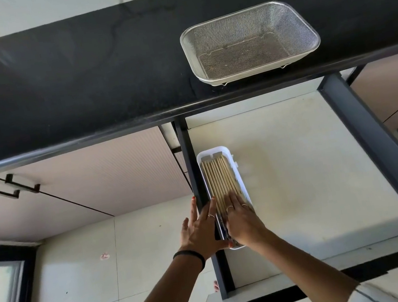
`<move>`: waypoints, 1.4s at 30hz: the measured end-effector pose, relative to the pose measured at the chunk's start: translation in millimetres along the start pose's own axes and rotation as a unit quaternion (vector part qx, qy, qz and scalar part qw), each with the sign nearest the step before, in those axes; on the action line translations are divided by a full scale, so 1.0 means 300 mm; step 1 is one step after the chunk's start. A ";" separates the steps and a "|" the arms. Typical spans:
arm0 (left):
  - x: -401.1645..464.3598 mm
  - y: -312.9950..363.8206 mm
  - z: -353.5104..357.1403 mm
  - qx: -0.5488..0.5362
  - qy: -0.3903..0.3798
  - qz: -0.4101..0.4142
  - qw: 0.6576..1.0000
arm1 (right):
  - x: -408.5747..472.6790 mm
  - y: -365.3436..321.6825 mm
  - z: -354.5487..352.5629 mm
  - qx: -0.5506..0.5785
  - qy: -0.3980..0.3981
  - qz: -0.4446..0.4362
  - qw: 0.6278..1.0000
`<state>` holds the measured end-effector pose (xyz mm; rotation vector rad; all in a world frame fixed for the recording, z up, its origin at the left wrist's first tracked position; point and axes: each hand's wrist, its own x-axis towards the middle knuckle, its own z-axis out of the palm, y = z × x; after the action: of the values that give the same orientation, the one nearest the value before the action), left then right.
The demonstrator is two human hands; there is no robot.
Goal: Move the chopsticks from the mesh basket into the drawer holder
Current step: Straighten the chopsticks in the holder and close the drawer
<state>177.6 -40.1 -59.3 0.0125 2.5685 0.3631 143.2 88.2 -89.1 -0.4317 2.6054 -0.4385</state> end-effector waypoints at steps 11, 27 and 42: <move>0.001 -0.001 -0.003 -0.003 -0.002 0.002 1.000 | -0.013 0.003 -0.008 -0.051 0.002 -0.029 0.998; -0.001 0.002 -0.005 -0.002 -0.005 0.001 1.000 | -0.022 -0.006 0.017 0.055 -0.022 0.051 0.997; -0.014 0.012 -0.027 0.004 -0.016 0.001 1.000 | -0.016 0.037 0.055 0.005 -0.051 0.019 0.999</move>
<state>176.6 -39.0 -49.5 0.0241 2.5390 0.3504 152.9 96.1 -105.3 -0.3915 2.5081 -0.4050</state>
